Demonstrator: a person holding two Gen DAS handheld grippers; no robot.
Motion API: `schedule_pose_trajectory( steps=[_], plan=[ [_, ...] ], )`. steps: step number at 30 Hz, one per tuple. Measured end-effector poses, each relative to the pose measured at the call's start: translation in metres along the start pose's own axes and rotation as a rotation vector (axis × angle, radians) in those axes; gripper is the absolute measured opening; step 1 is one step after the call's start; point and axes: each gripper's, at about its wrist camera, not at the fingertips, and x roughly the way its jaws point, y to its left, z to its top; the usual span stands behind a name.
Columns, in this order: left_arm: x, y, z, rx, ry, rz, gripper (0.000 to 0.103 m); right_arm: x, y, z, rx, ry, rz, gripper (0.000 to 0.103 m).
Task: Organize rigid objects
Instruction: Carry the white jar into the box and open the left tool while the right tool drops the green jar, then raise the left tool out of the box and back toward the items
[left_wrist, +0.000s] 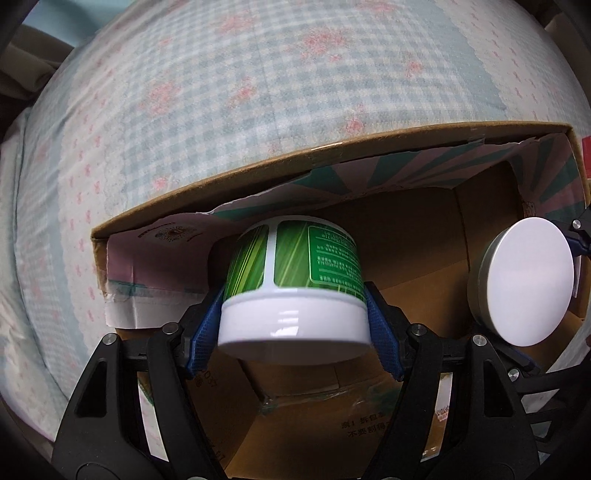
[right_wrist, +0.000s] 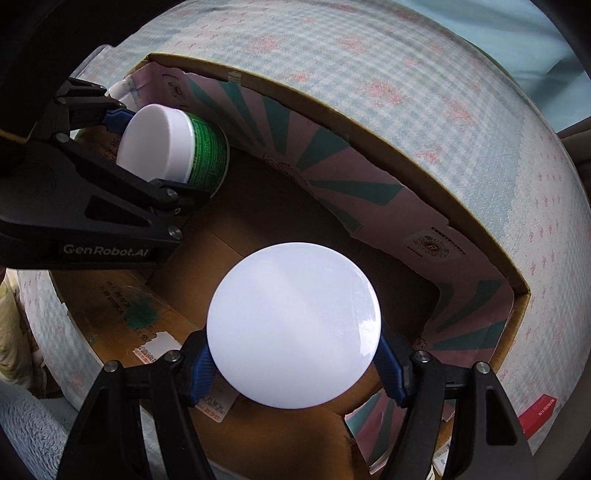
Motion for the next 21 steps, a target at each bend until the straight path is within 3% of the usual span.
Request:
schedule_pose_trajectory(
  steps=[2,3,4,5,6,10,21],
  plan=[
    [-0.006,-0.001,0.001,0.006,-0.017,-0.007,0.069,-0.002,0.000,-0.001,-0.004,-0.016,-0.011,0.068],
    [-0.011,-0.001,0.001,0.009,-0.034,-0.007,0.074,-0.002,0.000,-0.002,-0.014,-0.022,-0.021,0.069],
    [-0.016,-0.002,0.001,0.013,-0.052,-0.006,0.098,-0.003,0.000,-0.002,-0.022,-0.023,-0.025,0.073],
    [-0.022,-0.001,0.001,0.015,-0.067,-0.013,0.102,-0.005,0.001,-0.003,-0.034,-0.024,-0.030,0.097],
    [-0.026,-0.001,0.002,0.014,-0.078,-0.023,0.103,-0.006,0.003,-0.004,-0.051,-0.024,-0.036,0.103],
    [-0.033,0.003,-0.001,0.005,-0.081,-0.039,0.103,-0.011,0.005,-0.005,-0.095,-0.050,-0.050,0.103],
    [-0.064,0.014,-0.013,-0.032,-0.136,-0.033,0.103,-0.041,0.010,-0.009,-0.050,-0.088,-0.072,0.103]
  ],
)
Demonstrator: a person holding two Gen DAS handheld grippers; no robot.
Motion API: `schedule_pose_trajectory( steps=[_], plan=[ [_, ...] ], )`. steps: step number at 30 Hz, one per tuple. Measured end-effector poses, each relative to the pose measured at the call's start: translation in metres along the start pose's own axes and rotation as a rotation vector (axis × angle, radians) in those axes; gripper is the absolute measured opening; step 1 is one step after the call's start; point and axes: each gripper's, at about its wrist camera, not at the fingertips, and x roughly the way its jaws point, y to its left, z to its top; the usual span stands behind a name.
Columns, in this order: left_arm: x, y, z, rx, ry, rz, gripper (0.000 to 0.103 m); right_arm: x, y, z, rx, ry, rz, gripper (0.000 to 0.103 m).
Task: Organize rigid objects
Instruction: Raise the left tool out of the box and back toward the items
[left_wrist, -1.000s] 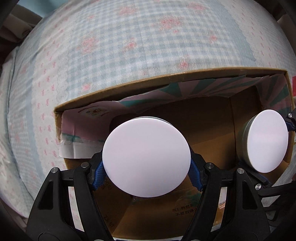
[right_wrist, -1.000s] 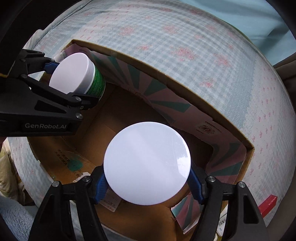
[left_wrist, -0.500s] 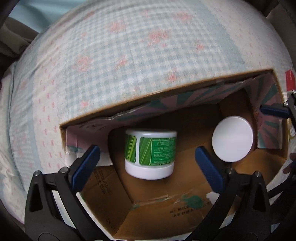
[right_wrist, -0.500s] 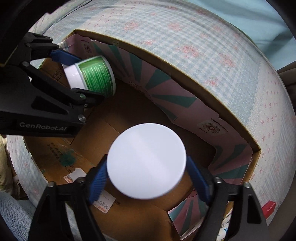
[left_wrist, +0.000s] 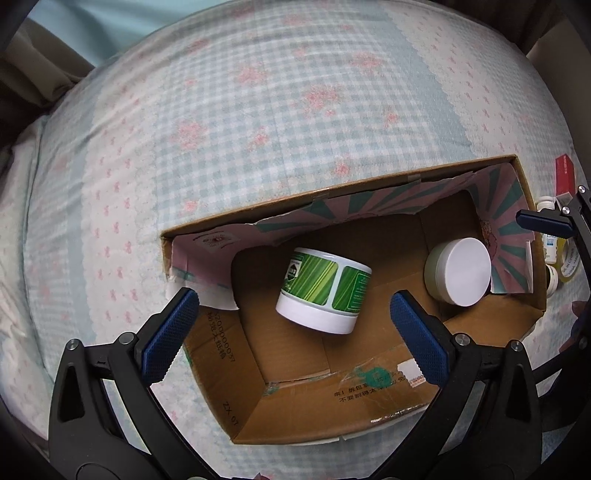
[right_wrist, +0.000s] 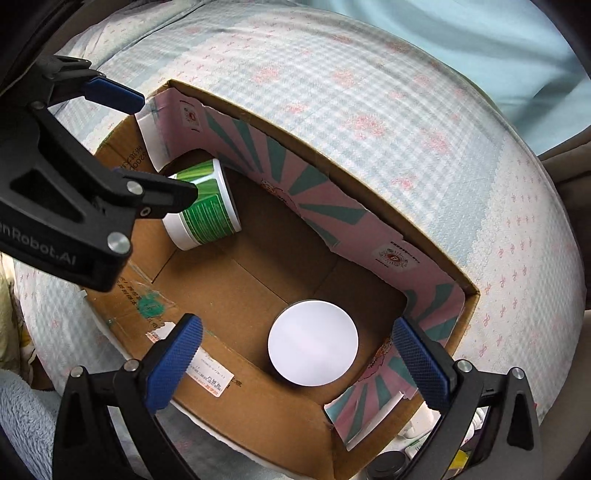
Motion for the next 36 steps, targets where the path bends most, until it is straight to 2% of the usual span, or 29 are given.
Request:
schedule_pose_trajectory(
  steps=[6,12,14,18,21,23,30,36],
  plan=[
    [-0.032,0.007,-0.007,-0.017,-0.057,0.010,0.103,-0.027,0.011,0.000,0.012,-0.045,-0.017,0.103],
    [-0.090,0.015,-0.021,-0.040,-0.152,0.027,0.103,-0.069,0.014,0.003,0.023,-0.108,-0.044,0.103],
    [-0.113,0.019,-0.029,-0.053,-0.195,0.037,0.103,-0.087,0.011,0.002,0.067,-0.125,-0.045,0.103],
    [-0.154,0.021,-0.047,-0.075,-0.272,0.029,0.103,-0.123,0.001,-0.011,0.234,-0.148,-0.057,0.103],
    [-0.173,0.015,-0.059,-0.072,-0.302,0.012,0.103,-0.154,-0.007,-0.029,0.352,-0.186,-0.107,0.103],
    [-0.180,0.008,-0.064,-0.055,-0.310,-0.031,0.103,-0.175,-0.009,-0.046,0.429,-0.219,-0.159,0.103],
    [-0.204,-0.039,-0.084,0.012,-0.368,-0.122,0.103,-0.232,-0.033,-0.126,0.661,-0.262,-0.240,0.103],
    [-0.223,-0.106,-0.103,0.025,-0.395,-0.178,0.103,-0.256,-0.063,-0.197,0.720,-0.295,-0.296,0.103]
  ],
)
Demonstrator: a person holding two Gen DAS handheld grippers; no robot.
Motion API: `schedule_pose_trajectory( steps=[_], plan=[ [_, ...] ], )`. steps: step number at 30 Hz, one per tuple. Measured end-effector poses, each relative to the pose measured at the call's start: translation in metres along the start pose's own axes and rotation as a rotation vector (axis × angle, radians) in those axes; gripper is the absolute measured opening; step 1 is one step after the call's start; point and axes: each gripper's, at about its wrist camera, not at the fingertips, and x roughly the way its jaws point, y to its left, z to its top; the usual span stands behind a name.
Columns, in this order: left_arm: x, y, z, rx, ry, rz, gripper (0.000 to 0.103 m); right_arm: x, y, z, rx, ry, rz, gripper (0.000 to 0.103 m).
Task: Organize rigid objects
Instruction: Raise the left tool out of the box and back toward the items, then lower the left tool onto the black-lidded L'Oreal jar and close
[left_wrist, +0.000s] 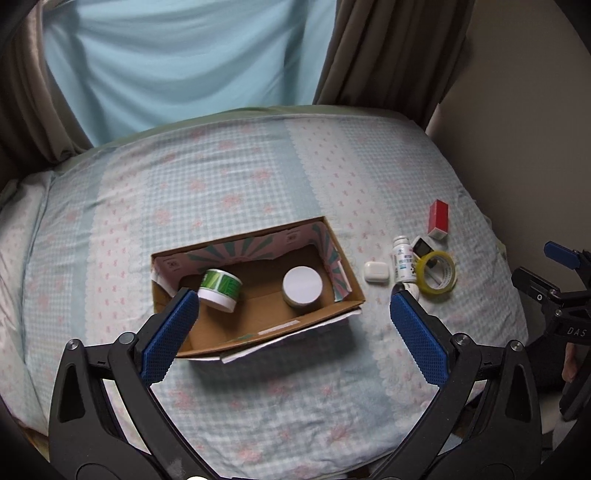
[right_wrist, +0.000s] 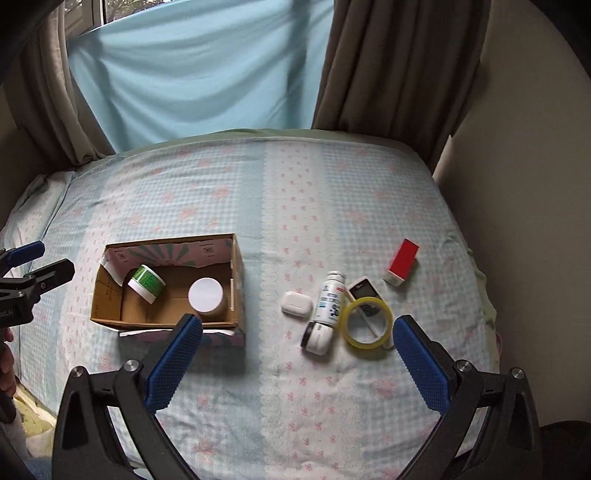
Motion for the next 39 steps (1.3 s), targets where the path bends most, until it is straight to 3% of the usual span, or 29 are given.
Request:
schedule_pose_trajectory(
  steps=[7,14,22,28,39],
  plan=[
    [0.013,-0.076,-0.017,-0.034,0.023,0.007,0.103,0.005,-0.067,-0.019,-0.101,-0.025,0.047,0.103],
    [0.058,-0.125,-0.033,-0.095,0.074,0.030,0.103,0.047,-0.098,-0.035,-0.328,-0.059,0.093,0.103],
    [0.153,-0.162,-0.057,-0.113,0.150,0.052,0.103,0.139,-0.107,-0.067,-0.582,-0.053,0.135,0.103],
    [0.235,-0.181,-0.077,-0.102,0.211,0.032,0.103,0.189,-0.113,-0.100,-0.768,-0.112,0.154,0.103],
    [0.327,-0.206,-0.086,-0.020,0.263,0.030,0.102,0.264,-0.119,-0.111,-0.862,-0.161,0.217,0.103]
  ],
)
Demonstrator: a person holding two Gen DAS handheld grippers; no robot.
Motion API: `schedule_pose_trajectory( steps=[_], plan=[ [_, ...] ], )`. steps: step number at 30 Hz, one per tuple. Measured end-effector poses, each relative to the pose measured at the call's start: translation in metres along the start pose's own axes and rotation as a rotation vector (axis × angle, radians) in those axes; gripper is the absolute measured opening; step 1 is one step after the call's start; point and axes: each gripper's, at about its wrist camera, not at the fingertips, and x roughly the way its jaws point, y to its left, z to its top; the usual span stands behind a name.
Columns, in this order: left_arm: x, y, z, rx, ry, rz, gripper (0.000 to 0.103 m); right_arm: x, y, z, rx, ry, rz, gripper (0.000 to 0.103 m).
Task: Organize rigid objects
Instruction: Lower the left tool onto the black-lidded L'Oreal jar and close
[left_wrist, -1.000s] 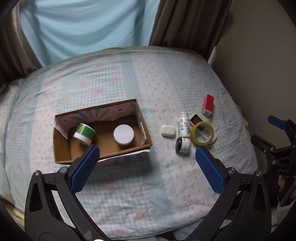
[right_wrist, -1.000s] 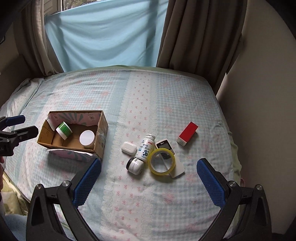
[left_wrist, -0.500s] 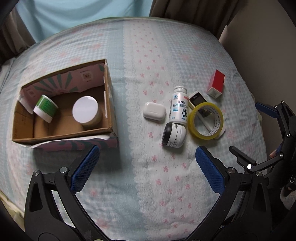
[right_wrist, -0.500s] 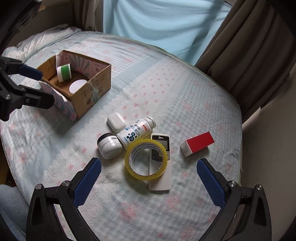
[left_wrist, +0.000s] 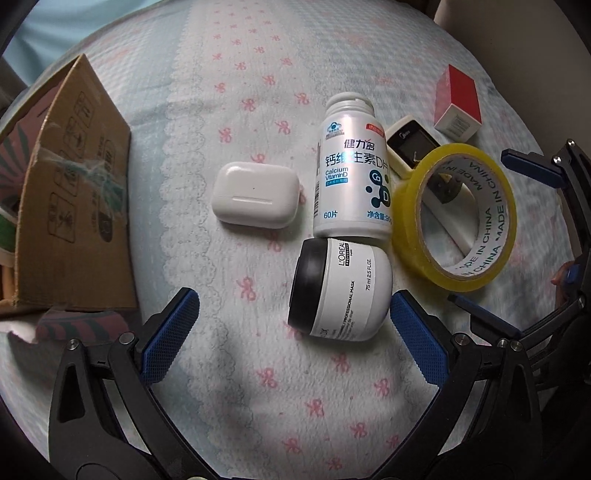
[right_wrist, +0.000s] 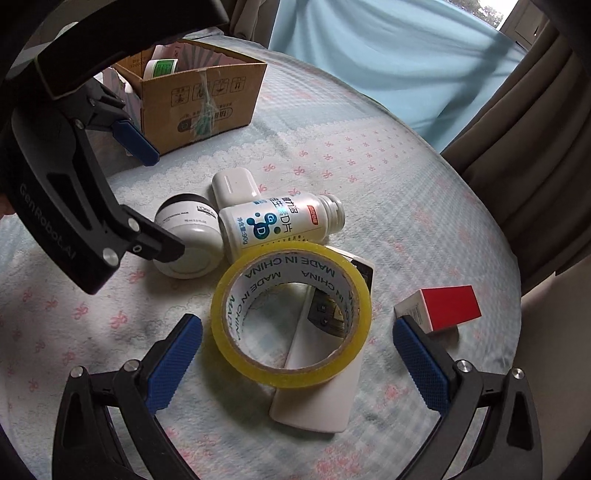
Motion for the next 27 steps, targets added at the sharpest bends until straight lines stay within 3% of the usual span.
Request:
schedule_pose_trajectory(
  steps=[6,11,14,16,27],
  plan=[
    [0.015,-0.005,0.003,0.012,0.026,-0.014,0.092,0.012,0.003,-0.003,-0.024,-0.024,0.040,0.103],
    [0.023,-0.009,0.004,0.026,0.052,-0.038,0.070,0.018,0.005,-0.002,-0.022,-0.035,0.027,0.103],
    [0.025,-0.017,0.005,0.053,0.054,-0.061,0.047,0.027,0.007,-0.003,-0.041,-0.018,0.000,0.103],
    [0.026,-0.023,0.007,0.081,0.060,-0.033,0.047,0.031,0.006,-0.005,-0.035,-0.009,0.015,0.097],
    [0.028,-0.020,0.010,0.034,0.068,-0.058,0.047,0.031,0.000,-0.003,-0.016,-0.007,0.053,0.096]
  ],
)
